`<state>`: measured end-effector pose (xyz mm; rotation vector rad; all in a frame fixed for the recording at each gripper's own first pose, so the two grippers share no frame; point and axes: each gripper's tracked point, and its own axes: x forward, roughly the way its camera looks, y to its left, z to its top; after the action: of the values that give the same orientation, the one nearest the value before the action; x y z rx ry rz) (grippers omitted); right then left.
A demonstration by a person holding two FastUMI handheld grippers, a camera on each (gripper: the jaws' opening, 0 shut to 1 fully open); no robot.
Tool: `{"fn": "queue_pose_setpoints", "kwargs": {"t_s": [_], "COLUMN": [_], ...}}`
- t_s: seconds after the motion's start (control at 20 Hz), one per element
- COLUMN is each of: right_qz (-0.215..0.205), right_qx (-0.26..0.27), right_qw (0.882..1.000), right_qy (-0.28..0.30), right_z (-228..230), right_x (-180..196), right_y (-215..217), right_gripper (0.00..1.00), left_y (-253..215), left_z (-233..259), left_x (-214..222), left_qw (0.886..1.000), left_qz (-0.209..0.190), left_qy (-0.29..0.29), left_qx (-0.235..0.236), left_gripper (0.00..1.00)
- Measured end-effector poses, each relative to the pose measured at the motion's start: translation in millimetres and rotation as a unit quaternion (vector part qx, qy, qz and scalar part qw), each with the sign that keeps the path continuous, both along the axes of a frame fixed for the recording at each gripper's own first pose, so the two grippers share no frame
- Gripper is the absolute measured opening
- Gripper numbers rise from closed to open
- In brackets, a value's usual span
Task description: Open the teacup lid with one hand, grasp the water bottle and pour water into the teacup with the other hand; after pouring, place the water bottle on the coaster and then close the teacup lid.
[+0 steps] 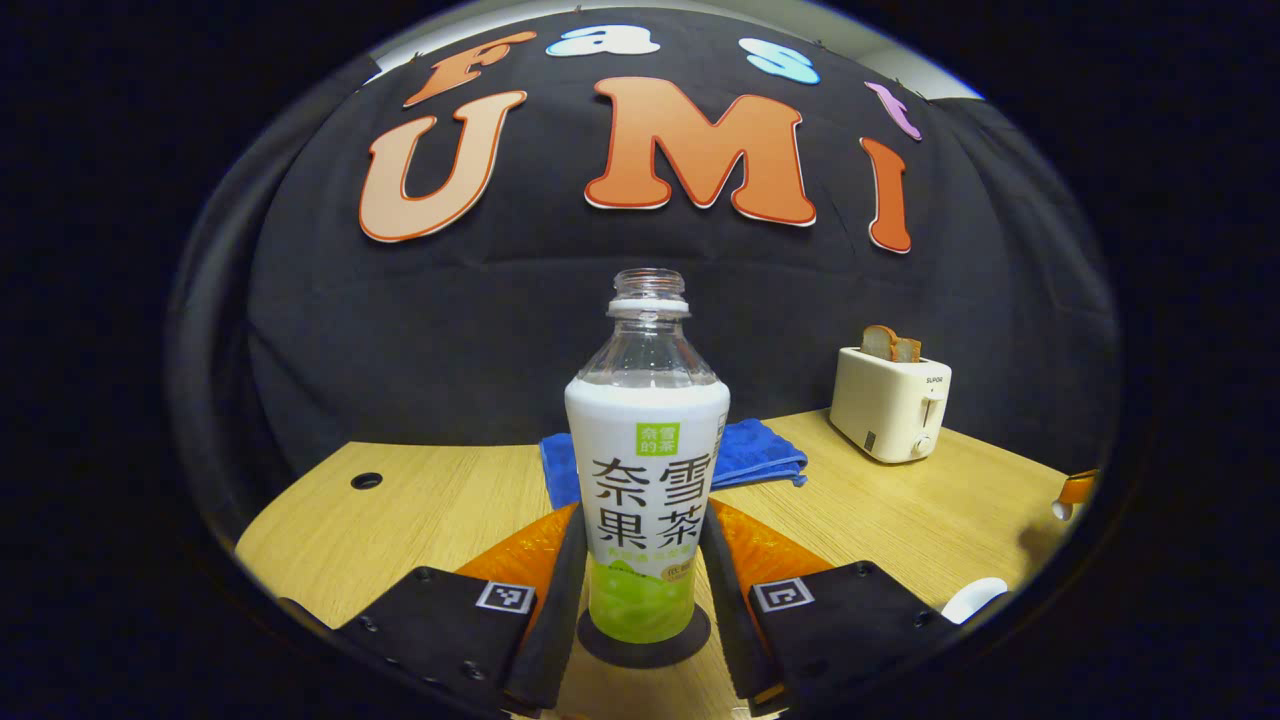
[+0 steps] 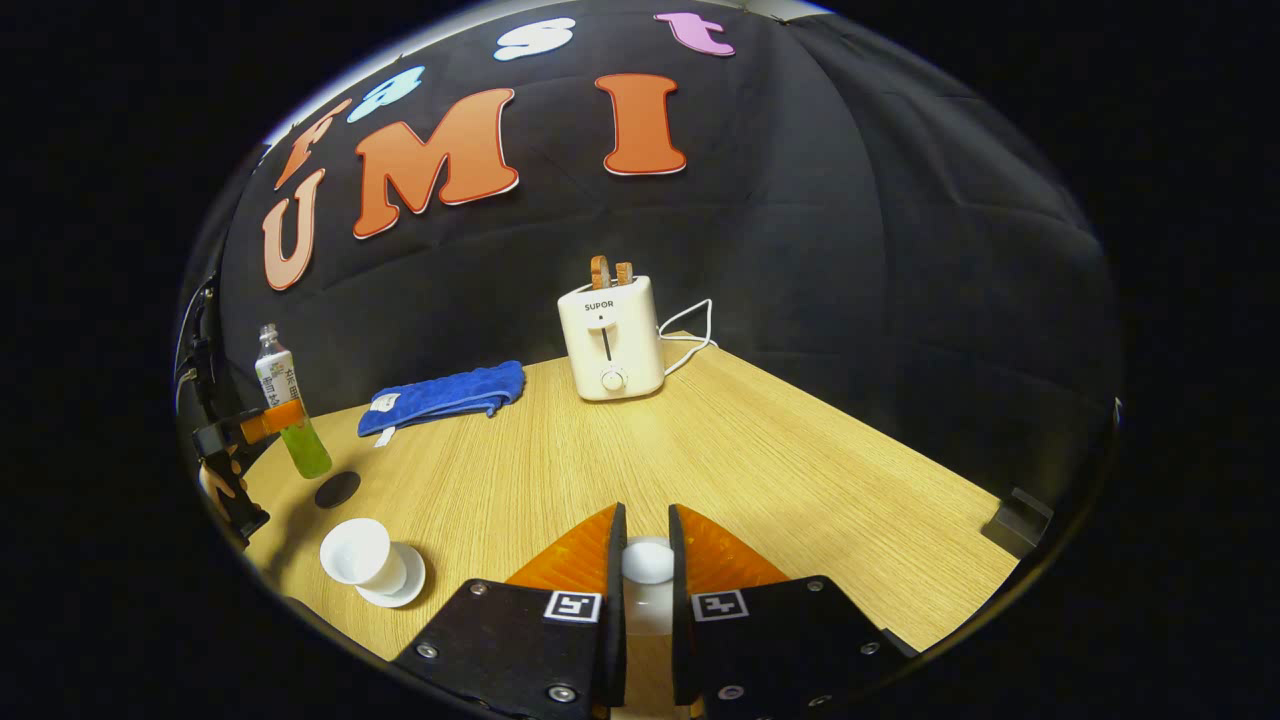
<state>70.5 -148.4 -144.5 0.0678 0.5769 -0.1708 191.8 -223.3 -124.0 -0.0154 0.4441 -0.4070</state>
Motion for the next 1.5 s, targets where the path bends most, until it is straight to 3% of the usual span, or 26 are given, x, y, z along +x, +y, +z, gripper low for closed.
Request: {"fn": "queue_pose_setpoints", "kwargs": {"t_s": [0.05, 0.85, 1.25, 1.3, 1.35, 1.5], "right_qz": [0.0, 0.005, 0.0, 0.001, 0.002, 0.007], "right_qx": [-0.002, -0.012, -0.011, -0.011, -0.011, -0.01], "right_qw": [1.0, 1.0, 1.0, 1.0, 1.0, 1.0], "right_qy": [0.002, 0.012, 0.01, 0.01, 0.009, 0.003], "right_z": [-2, -6, -4, -4, -3, 1], "right_x": [-1, -1, -2, -2, -2, 0], "right_y": [1, 4, 2, 4, 5, 14], "right_gripper": [0.19, 0.19, 0.19, 0.19, 0.19, 0.19], "left_y": [1, 6, 12, 10, 9, 13], "left_z": [-4, -29, -32, -36, -38, -38], "left_x": [1, -4, -14, -14, -17, -26], "left_qw": [1.0, 0.999, 0.999, 0.999, 0.999, 0.999], "left_qz": [0.002, 0.013, 0.012, 0.01, 0.006, 0.01], "left_qy": [0.003, 0.038, 0.043, 0.042, 0.041, 0.041], "left_qx": [-0.004, -0.022, -0.001, 0.005, 0.009, 0.017], "left_gripper": [0.63, 0.66, 0.75, 0.77, 0.87, 0.96]}}
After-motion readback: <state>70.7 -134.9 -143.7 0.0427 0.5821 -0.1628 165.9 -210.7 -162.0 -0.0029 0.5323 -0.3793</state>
